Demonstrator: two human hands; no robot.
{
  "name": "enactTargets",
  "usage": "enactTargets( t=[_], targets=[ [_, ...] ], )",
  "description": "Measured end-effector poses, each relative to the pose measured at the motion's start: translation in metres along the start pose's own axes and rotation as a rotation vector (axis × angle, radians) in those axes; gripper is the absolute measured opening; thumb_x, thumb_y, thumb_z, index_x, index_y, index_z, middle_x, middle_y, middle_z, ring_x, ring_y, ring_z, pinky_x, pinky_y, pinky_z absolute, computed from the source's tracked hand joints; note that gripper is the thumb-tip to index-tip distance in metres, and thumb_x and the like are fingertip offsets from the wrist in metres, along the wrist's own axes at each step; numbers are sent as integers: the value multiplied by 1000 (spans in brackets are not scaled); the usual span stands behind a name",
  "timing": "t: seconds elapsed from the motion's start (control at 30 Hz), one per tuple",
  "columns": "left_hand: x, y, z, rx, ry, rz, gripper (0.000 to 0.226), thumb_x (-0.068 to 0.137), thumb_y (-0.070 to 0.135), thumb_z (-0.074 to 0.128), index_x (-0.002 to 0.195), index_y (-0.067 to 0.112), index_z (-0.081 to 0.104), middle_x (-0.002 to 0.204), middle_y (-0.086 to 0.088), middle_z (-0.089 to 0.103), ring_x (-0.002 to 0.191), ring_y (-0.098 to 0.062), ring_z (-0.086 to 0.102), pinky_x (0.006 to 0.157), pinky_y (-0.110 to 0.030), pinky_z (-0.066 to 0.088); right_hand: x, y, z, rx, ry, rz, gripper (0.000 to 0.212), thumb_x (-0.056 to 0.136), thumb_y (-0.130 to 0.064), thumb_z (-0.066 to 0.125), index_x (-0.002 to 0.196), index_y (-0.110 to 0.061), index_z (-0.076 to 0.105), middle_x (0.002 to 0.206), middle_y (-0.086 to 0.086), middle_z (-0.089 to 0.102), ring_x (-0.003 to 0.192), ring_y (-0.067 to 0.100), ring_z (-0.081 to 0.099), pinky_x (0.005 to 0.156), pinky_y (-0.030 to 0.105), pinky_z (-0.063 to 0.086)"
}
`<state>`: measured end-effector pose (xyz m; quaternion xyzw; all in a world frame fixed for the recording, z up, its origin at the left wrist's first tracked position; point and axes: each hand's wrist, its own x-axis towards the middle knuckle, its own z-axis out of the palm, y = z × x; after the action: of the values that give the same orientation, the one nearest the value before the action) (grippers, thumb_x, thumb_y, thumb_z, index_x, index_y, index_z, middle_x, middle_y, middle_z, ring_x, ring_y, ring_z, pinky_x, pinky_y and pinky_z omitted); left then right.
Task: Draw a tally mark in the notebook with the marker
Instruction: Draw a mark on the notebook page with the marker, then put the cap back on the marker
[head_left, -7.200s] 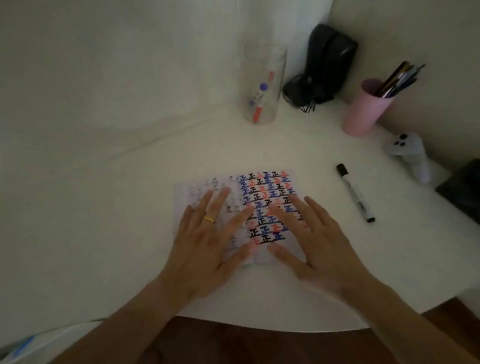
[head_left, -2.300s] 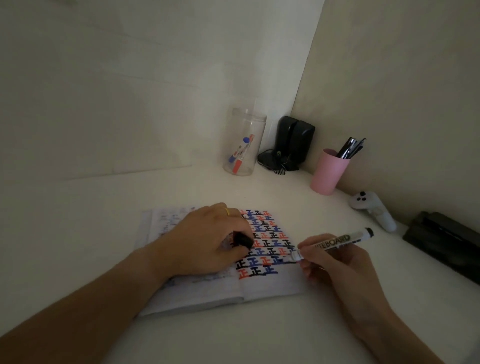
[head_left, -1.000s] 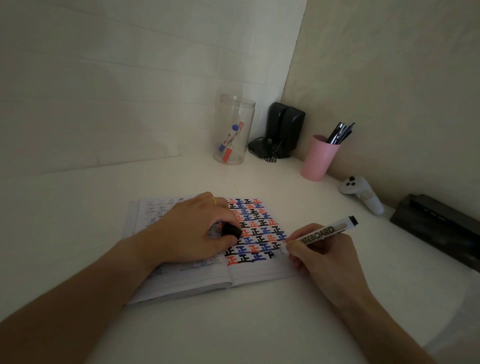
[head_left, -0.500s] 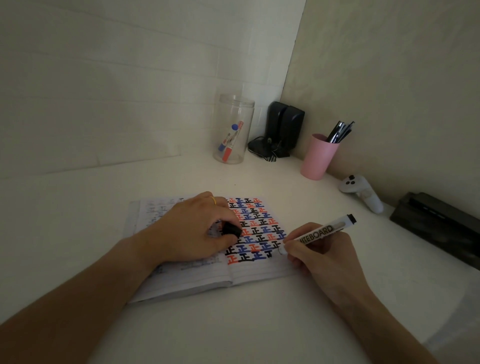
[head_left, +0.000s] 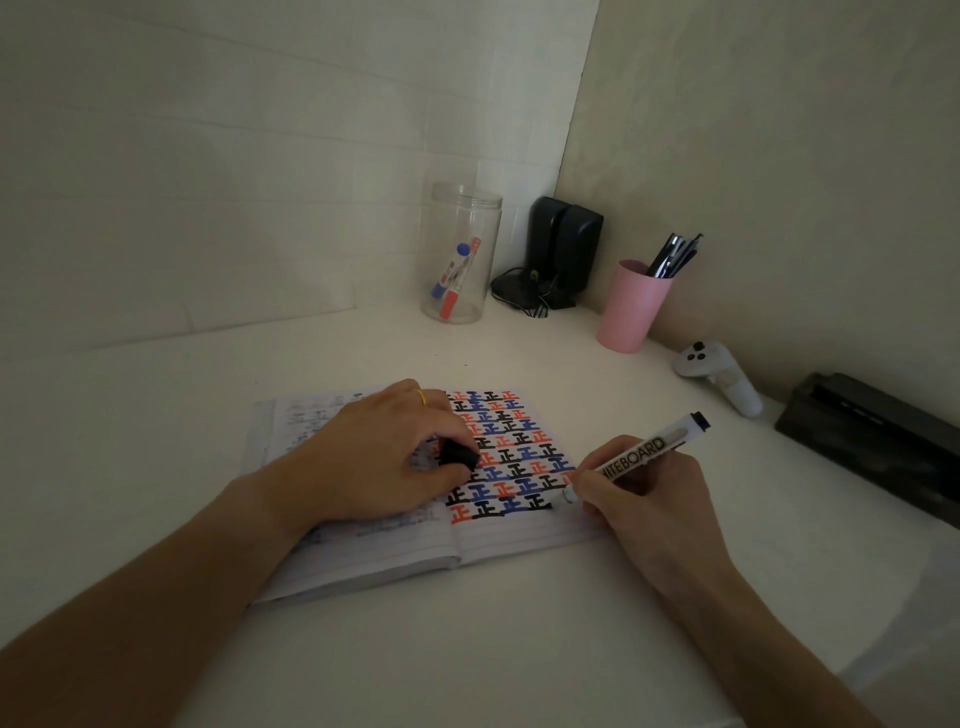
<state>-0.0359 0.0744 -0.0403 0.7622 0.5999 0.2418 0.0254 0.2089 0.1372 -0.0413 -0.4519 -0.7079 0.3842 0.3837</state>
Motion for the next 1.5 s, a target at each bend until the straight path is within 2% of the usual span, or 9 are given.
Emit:
enactTargets(
  t=[0.13,0.3,0.43,0.57,0.67,0.8,0.9,1.03,1.5],
  targets=[
    [0,1,0,5,-8,-3,31,85,54,56,108,37,67,102,14,63,93,-8,51,82,-38,50,2,3,0,3,45,-5,22,74,-10,73,57,-24,71,50,-6,65,47,2,54,50,20,43],
    [1,-1,1,19,9,9,25,89,50,63,109,37,68,105,13,65,95,-8,52,82,-36,49,2,3,1,41,38,22,17,76,-7,72,61,-13,69,49,-5,64,46,2,53,48,19,41],
    [0,-2,1,9,7,13,25,89,52,60,109,37,67,105,12,65,94,-8,52,82,-36,50,15,-10,-4,430,43,121,6,86,-1,68,81,-2,72,61,8,62,54,16,52,50,30,36],
    [1,-1,1,15,29,4,29,91,54,58,112,36,67,106,15,64,95,-5,51,82,-29,47,52,-24,10,552,57,97,7,86,-1,71,92,-5,69,67,8,61,58,17,53,49,28,42],
    [1,-3,3,-19,117,-25,33,93,56,55,115,35,67,99,18,61,88,0,53,78,-24,45,70,-25,29,713,83,160,7,88,-9,73,94,-8,74,80,12,73,70,20,66,58,28,51],
    [4,-7,-1,-81,361,-156,37,91,47,64,122,29,69,94,13,66,76,-1,60,74,-16,48,76,-18,36,850,44,202,17,91,-16,69,103,-9,78,94,15,81,77,20,75,67,29,55],
    [5,-6,-5,-233,516,-273,34,80,38,79,112,31,71,88,13,72,74,-3,67,70,-5,47,75,-12,33,865,14,150,12,91,-10,68,98,-6,77,80,12,79,69,19,72,64,27,55],
    [6,-5,-5,-351,570,-294,21,75,27,86,89,24,71,80,11,75,72,-5,70,68,-10,52,71,-11,32,890,-58,125,10,89,-5,67,91,-4,77,68,6,72,66,15,66,67,26,53],
    [5,0,-4,-368,531,-271,19,79,22,83,95,21,72,85,11,77,77,-5,72,72,-12,56,65,-10,39,804,-213,48,20,86,-4,69,101,6,76,74,16,73,64,16,69,58,19,56]
  ],
)
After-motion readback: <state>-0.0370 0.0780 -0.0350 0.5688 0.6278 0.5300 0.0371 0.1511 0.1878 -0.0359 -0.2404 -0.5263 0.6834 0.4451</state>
